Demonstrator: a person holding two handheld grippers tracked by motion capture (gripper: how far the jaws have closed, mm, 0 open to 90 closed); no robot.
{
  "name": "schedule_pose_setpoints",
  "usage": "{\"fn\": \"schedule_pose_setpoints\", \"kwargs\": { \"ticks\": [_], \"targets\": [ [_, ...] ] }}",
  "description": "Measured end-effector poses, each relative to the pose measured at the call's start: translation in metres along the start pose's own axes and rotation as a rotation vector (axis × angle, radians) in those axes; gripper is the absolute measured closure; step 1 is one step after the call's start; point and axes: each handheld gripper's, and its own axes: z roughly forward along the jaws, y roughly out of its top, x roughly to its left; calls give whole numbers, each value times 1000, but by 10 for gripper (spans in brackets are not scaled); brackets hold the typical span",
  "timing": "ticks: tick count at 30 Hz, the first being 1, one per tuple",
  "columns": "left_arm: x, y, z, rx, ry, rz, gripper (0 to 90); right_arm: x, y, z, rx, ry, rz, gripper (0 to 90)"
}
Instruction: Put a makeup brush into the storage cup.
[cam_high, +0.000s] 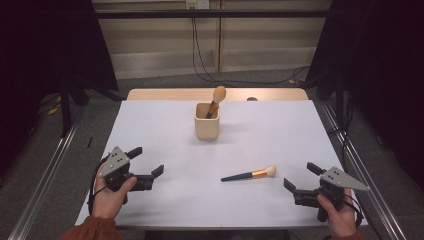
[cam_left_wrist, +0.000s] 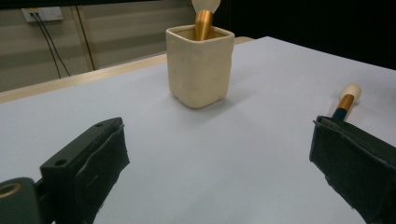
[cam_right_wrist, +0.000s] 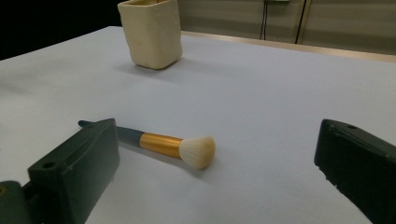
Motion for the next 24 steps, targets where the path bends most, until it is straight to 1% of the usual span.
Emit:
{"fn": "schedule_pose_setpoints", "kwargs": {
  "ticks": [2,5,6,8,9,10,11,12,13,14,16,19,20,24],
  "targets": [
    [-1,-4,-7,7,14,1,41,0,0,0,-1,0,0,0],
    [-2,-8,-15,1,30,-14,41,0,0,0,-2,0,-2,0],
    [-3,-9,-17,-1,36,-13,41,0,0,0,-1,-1,-2,0],
    [-3,-13,-20,-3,29,-21,41,0,0,0,-1,-2,-3,0],
    [-3,-15,-22,-21,23,-21,41,0,0,0,-1,-2,-3,0],
    [-2,-17,-25,-34,22,-29,42,0,0,0,-2,-4,-3,0],
    [-3,-19,-26,-27,34,-38,48,0,0,0,-1,-3,-3,0],
    [-4,-21,-28,-19,42,-34,47,0,0,0,-2,-1,-4,0],
    [-5,-22,-28,-18,41,-37,47,0,0,0,-2,0,-4,0],
    [-7,-23,-27,-11,37,-32,47,0,0,0,-3,-1,-5,0],
    [-8,-22,-26,-3,33,-6,47,0,0,1,-2,2,-4,0],
    [-8,-22,-28,-16,39,-23,44,2,1,1,-2,11,-14,0],
    [-8,-22,-28,-16,48,-22,44,2,1,1,-2,13,-13,0],
    [-6,-23,-28,-15,49,-35,43,0,1,4,1,16,-7,0]
  ]
}}
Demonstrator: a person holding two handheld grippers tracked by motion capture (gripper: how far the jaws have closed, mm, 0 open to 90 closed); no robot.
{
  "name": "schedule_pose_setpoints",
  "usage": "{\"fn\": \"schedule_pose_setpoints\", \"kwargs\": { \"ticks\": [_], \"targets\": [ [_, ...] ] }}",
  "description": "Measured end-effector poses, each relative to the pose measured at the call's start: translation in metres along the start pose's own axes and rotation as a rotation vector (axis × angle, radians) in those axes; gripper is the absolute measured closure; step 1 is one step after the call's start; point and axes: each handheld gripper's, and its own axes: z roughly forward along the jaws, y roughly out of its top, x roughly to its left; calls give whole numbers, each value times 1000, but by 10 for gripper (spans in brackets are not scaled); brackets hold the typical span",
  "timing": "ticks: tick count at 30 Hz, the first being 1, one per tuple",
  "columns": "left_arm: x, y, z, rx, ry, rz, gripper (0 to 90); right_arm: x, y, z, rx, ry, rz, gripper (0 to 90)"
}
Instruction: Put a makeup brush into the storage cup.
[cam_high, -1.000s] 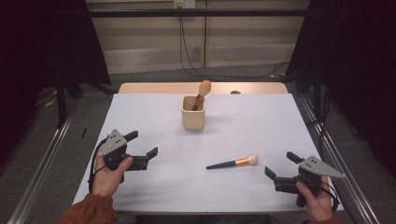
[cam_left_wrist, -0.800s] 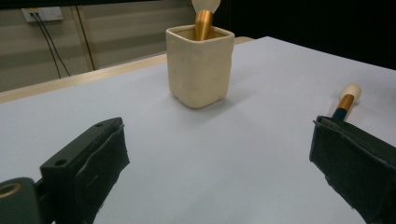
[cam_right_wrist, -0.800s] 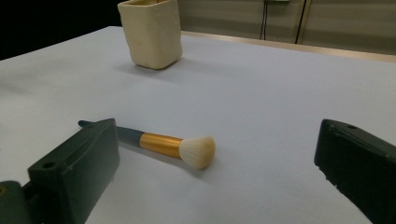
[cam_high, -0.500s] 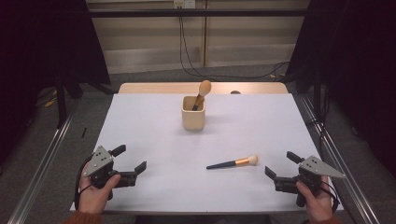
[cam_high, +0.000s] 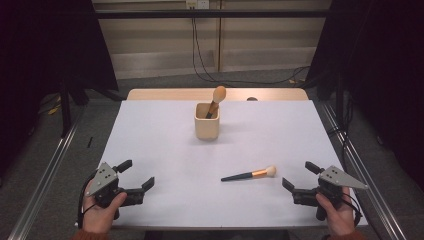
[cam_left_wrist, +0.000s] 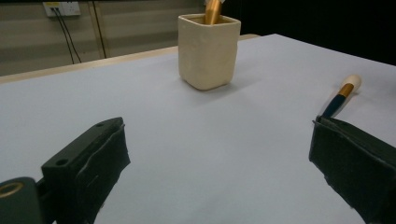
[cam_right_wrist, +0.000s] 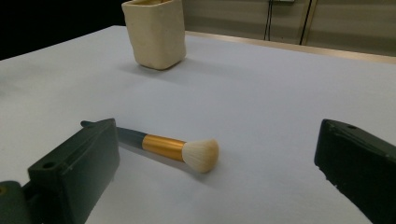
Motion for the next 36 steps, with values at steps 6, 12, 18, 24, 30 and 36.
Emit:
{"fn": "schedule_pose_setpoints", "kwargs": {
  "ticks": [6,12,18,24,30,36],
  "targets": [
    [0,-1,-3,3,-10,-3,39,1,2,4,-4,6,-2,0],
    [0,-1,-2,4,-9,3,39,-1,5,4,-11,19,-3,0],
    [3,-3,-1,16,-3,-13,40,-1,14,9,-35,53,-28,1],
    [3,-2,-2,10,-5,-29,39,2,27,22,-28,44,-8,17],
    [1,-1,-5,13,-13,-7,39,5,39,30,-38,110,-24,0],
    [-1,-2,-7,16,-10,-4,40,3,48,41,-13,152,-34,0]
  ]
}}
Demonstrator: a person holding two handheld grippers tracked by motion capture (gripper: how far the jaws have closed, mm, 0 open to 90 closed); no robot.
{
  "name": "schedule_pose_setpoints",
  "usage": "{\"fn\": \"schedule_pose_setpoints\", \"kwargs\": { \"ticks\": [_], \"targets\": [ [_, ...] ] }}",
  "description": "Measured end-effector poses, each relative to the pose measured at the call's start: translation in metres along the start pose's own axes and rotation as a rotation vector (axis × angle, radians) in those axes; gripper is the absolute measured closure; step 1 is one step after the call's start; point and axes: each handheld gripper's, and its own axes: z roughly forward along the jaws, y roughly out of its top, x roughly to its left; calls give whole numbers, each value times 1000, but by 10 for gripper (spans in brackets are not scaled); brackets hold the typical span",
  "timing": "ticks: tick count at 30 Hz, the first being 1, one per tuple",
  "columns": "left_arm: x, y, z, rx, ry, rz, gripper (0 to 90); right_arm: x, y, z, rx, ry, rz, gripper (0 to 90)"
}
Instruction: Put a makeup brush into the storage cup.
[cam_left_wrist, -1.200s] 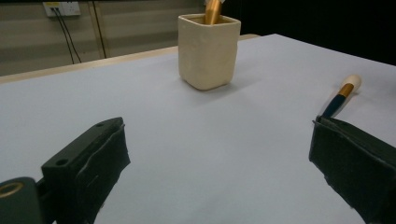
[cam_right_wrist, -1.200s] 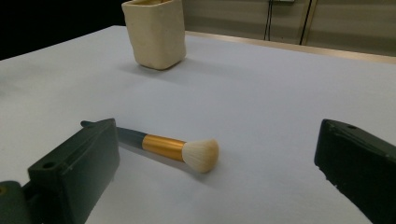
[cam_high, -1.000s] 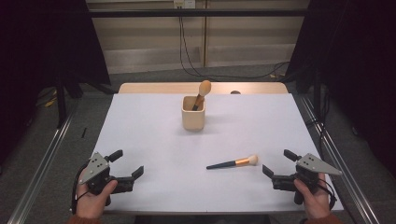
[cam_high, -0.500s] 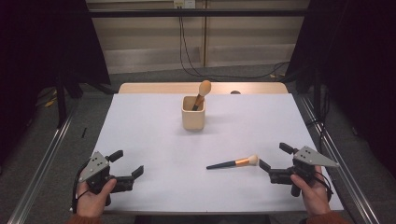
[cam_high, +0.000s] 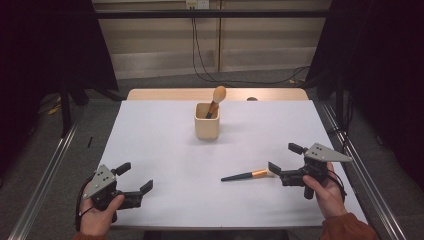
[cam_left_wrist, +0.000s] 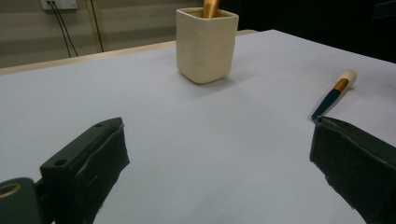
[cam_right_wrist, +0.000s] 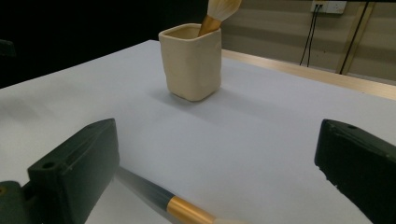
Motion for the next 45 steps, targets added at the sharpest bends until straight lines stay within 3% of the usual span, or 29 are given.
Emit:
{"fn": "schedule_pose_setpoints", "kwargs": {
  "ticks": [8,17,25,32,41,45],
  "targets": [
    [1,-1,1,13,-7,12,40,10,5,26,75,63,-48,2],
    [1,-1,2,15,-10,16,40,6,14,49,206,99,-98,9],
    [1,0,4,12,-14,22,40,-1,21,56,341,177,-109,20],
    [1,0,4,13,-15,22,40,0,24,65,460,247,-175,44],
    [1,0,4,15,-15,22,39,2,32,75,525,280,-236,57],
    [1,0,4,14,-18,23,39,1,34,81,596,327,-257,42]
  ]
}}
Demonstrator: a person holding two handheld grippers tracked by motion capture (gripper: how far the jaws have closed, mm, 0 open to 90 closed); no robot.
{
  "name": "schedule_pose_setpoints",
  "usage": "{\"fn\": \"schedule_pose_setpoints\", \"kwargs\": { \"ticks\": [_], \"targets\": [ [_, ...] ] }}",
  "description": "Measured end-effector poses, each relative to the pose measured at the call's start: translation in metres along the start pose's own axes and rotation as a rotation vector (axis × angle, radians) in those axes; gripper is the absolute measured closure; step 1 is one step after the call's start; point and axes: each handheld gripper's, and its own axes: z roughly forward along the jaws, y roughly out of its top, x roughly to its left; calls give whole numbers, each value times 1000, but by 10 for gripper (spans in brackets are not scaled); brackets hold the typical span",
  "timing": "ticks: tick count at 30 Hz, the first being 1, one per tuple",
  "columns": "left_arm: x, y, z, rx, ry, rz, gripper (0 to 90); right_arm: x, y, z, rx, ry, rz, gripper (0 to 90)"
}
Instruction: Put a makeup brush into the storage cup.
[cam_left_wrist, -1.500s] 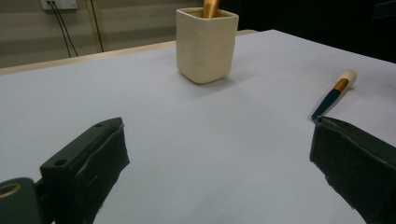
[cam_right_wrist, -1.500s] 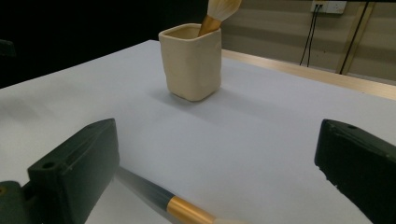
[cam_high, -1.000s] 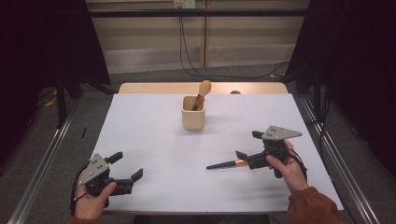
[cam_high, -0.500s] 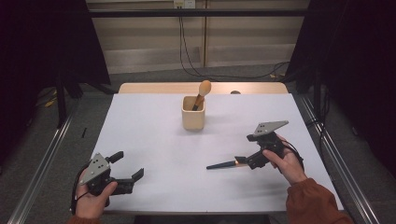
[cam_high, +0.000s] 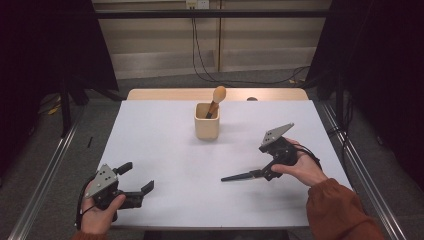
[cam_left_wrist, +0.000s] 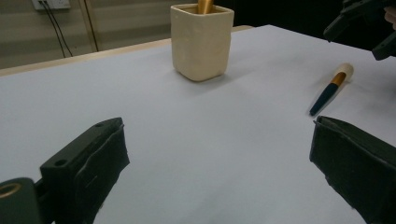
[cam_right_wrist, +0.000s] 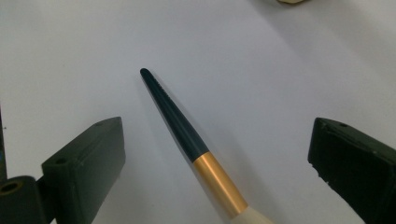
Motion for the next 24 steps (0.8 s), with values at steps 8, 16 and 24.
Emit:
{"fn": "schedule_pose_setpoints", "kwargs": {
  "ticks": [8,16,24],
  "targets": [
    [1,0,0,0,2,12,39,-1,12,4,120,31,-58,41],
    [1,0,1,3,3,13,39,-3,21,12,268,57,-113,49],
    [0,0,1,13,4,28,39,-8,20,26,353,96,-177,208]
  ]
}}
